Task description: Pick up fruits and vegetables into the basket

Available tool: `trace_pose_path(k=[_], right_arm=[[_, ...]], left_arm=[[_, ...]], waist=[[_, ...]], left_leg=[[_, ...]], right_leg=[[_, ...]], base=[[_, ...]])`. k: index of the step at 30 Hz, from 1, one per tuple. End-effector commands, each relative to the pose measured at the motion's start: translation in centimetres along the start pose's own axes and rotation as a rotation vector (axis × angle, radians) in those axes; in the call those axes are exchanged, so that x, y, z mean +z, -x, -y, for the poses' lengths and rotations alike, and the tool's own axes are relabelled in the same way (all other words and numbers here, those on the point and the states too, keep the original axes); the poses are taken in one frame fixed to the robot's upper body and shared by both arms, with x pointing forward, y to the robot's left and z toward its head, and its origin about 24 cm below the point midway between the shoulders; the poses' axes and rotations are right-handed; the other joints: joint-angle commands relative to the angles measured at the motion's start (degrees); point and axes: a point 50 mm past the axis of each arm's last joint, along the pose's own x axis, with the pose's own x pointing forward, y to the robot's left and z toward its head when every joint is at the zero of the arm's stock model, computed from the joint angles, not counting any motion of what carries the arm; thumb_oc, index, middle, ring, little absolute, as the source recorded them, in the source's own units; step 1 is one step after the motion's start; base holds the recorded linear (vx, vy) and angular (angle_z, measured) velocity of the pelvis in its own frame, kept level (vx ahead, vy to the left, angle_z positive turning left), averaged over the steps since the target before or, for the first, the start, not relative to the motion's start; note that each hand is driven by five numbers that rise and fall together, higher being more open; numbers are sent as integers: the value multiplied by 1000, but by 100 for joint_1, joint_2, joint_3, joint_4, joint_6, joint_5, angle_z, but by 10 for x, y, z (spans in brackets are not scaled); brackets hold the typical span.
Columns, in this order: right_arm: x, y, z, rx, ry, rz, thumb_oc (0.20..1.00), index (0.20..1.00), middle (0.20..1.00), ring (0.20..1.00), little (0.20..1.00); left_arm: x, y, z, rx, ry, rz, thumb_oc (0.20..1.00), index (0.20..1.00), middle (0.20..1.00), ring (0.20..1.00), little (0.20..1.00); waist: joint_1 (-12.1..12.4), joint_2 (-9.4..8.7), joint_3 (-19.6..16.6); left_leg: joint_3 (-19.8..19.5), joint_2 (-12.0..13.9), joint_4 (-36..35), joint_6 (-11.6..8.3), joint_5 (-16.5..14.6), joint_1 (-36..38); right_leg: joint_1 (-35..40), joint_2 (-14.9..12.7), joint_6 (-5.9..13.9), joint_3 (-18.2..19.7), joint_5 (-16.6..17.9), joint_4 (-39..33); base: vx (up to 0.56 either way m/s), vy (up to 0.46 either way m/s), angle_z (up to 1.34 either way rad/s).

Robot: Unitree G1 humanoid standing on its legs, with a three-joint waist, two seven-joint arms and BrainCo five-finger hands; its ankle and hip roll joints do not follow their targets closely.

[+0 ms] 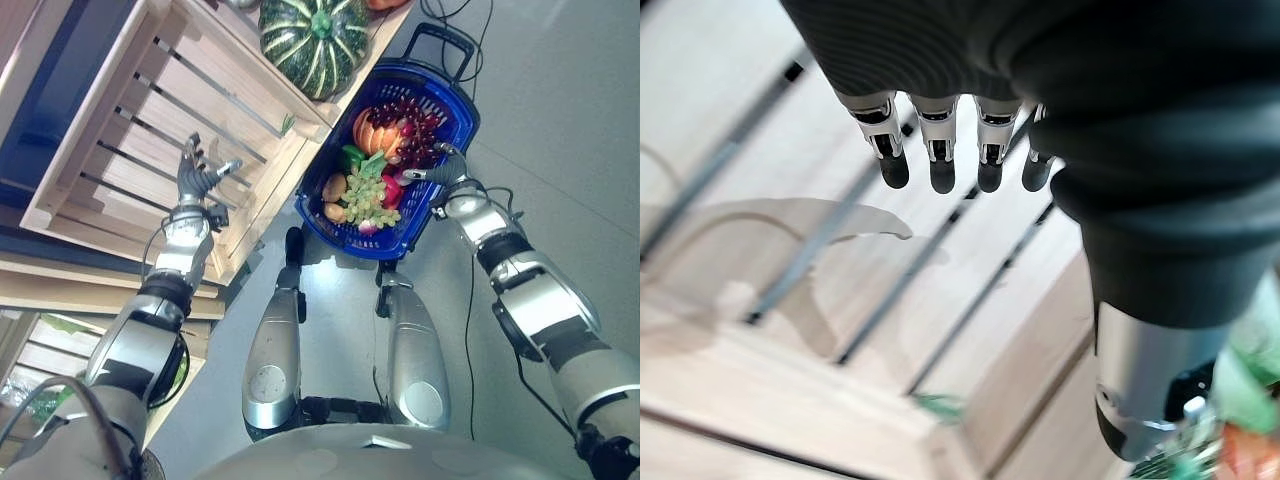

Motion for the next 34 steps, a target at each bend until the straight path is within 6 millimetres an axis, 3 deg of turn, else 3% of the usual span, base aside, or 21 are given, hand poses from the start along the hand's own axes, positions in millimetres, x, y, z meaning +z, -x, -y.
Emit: trace_pose_path(k=[1, 8, 15, 22, 26, 34], right_arm=[[-40, 18, -5, -6, -4, -33, 1000, 1000, 1000, 1000, 1000], [-149, 90, -27, 82, -73, -290, 1000, 1000, 1000, 1000, 1000], [-206, 145, -53, 192, -53, -544, 1000, 1000, 1000, 1000, 1000], [-249, 202, -70, 319, -26, -828, 1000, 1000, 1000, 1000, 1000], [-262, 225, -73, 403, 60, -929, 1000, 1000, 1000, 1000, 1000], [-274, 243, -68, 457, 90, -1024, 1000, 1000, 1000, 1000, 1000]], left_arm=[[-42, 21, -10, -2, -88, -118, 1000, 1000, 1000, 1000, 1000], [-133, 98, -24, -127, -215, -440, 1000, 1000, 1000, 1000, 1000], [-177, 153, -31, -248, -247, -652, 1000, 1000, 1000, 1000, 1000], [-206, 197, -33, -333, -273, -881, 1000, 1000, 1000, 1000, 1000], [-212, 209, -28, -403, -252, -942, 1000, 1000, 1000, 1000, 1000], [-213, 212, -25, -431, -193, -988, 1000, 1000, 1000, 1000, 1000]], waist=[[-159, -160, -854], [-201, -194, -1745], [-212, -204, -2336], [-250, -218, -2536], [-295, -196, -2583], [-374, -163, -2622]], left_leg=[[162, -411, 61, 214, -614, 138], [299, -269, -555, 203, -627, 1107], [378, -180, -687, 208, -718, 1564], [491, -134, -695, 212, -859, 1862], [545, -112, -703, 218, -923, 1979], [525, -107, -679, 252, -1032, 2147]], right_leg=[[674, 110, 125, -345, -63, -759], [1704, 117, 220, -399, 18, -1387], [2194, 139, 230, -430, -58, -1535], [2528, 84, 267, -461, -44, -1753], [2612, 42, 290, -471, -40, -1792], [2717, 32, 284, -351, -114, -1745]], base=[[148, 6, -11], [204, -15, -4], [165, -25, 0], [53, -14, -1], [29, 15, -8], [39, 22, -7]])
